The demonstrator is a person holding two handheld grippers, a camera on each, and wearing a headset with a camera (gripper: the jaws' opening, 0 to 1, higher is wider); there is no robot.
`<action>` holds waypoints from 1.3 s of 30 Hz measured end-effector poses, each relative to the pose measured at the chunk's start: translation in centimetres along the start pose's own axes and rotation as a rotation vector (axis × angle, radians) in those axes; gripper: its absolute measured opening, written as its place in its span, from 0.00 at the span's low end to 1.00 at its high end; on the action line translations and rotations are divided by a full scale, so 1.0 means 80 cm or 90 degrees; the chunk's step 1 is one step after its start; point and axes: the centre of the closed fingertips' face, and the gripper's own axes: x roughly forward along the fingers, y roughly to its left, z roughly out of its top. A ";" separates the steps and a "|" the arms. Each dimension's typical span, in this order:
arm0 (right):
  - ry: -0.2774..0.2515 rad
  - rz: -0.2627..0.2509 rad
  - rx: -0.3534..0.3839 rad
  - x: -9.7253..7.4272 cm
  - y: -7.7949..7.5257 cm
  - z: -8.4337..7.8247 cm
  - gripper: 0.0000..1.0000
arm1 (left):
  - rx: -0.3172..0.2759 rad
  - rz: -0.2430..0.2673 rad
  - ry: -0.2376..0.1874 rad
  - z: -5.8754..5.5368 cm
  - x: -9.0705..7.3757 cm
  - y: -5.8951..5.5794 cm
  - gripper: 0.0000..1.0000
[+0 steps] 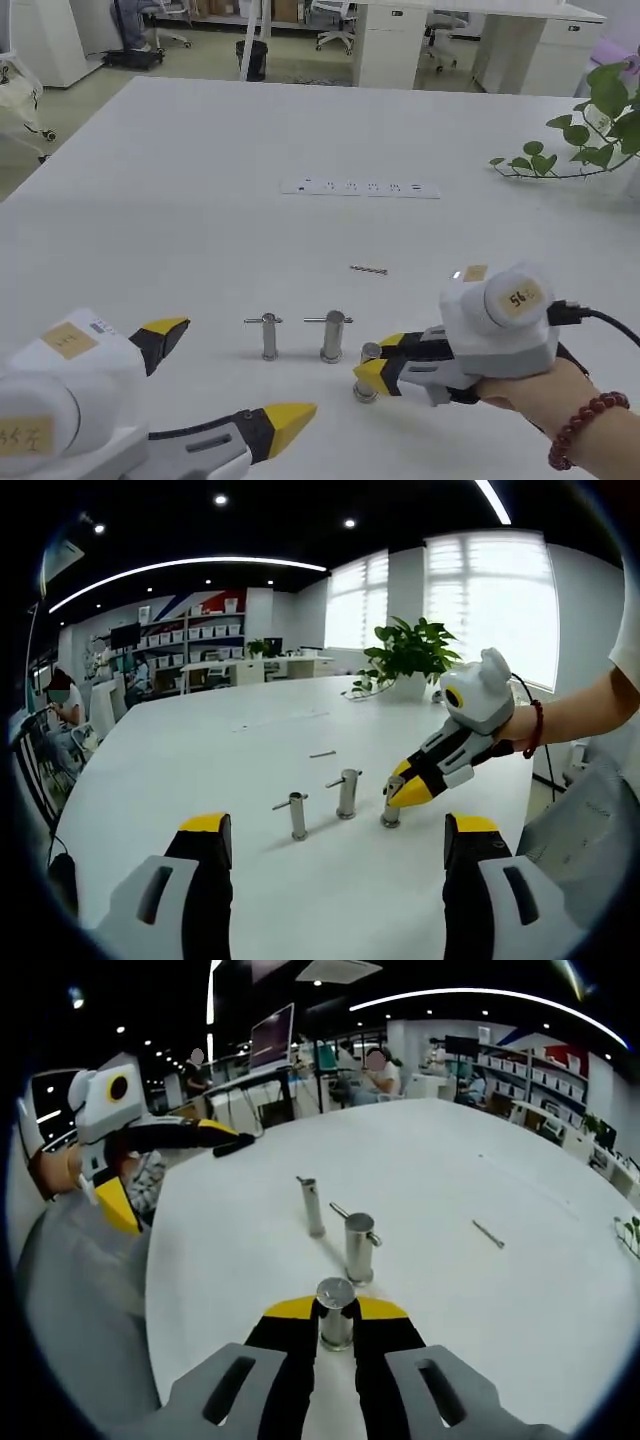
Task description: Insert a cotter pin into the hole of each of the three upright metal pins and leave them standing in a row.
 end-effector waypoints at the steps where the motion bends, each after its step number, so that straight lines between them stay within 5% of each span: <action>1: -0.001 -0.001 0.002 0.000 0.000 0.000 0.14 | -0.001 0.000 0.000 0.000 0.000 0.000 0.87; 14: -0.010 -0.009 0.003 -0.001 0.005 -0.003 0.15 | 0.001 -0.002 0.001 -0.001 -0.001 -0.001 0.87; 22: -0.022 -0.012 0.042 0.000 0.005 0.003 0.22 | 0.000 -0.009 0.000 -0.001 0.000 -0.005 0.87; 39: -0.047 0.040 0.079 -0.025 0.005 0.048 0.34 | -0.007 -0.006 -0.001 -0.003 0.001 -0.001 0.87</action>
